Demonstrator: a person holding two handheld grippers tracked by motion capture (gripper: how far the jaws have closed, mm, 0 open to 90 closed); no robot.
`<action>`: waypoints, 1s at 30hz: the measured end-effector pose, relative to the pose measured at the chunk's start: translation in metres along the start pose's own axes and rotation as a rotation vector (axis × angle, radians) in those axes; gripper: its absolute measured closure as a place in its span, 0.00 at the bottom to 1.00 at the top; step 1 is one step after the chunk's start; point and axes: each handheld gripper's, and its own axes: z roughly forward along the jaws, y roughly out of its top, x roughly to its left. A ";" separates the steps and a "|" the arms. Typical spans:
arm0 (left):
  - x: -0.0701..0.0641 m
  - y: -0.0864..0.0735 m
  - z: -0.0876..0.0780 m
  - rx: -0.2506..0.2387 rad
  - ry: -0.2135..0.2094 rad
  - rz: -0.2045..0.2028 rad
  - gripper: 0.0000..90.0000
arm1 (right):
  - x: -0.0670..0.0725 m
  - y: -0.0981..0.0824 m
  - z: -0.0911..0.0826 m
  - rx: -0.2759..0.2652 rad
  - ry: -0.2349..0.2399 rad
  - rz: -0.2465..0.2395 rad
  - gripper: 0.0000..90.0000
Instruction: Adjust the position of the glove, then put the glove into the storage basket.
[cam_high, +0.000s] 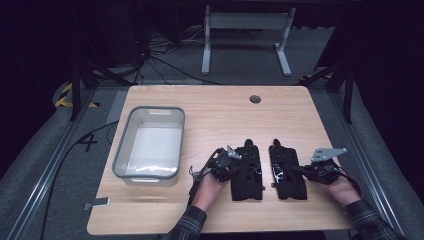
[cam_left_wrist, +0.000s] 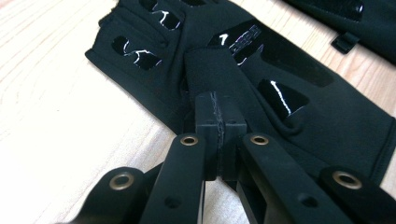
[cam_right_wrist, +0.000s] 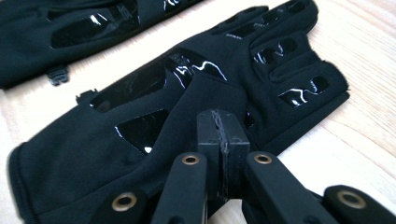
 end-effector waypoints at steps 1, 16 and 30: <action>0.000 0.000 0.001 0.003 -0.001 0.004 1.00 | 0.000 0.001 0.001 0.000 0.001 -0.001 1.00; -0.003 0.011 0.013 -0.002 0.015 0.021 1.00 | 0.008 0.013 0.016 0.007 0.065 -0.073 1.00; 0.008 0.006 0.002 -0.058 0.050 -0.074 0.64 | 0.007 0.013 0.015 0.007 0.069 -0.075 1.00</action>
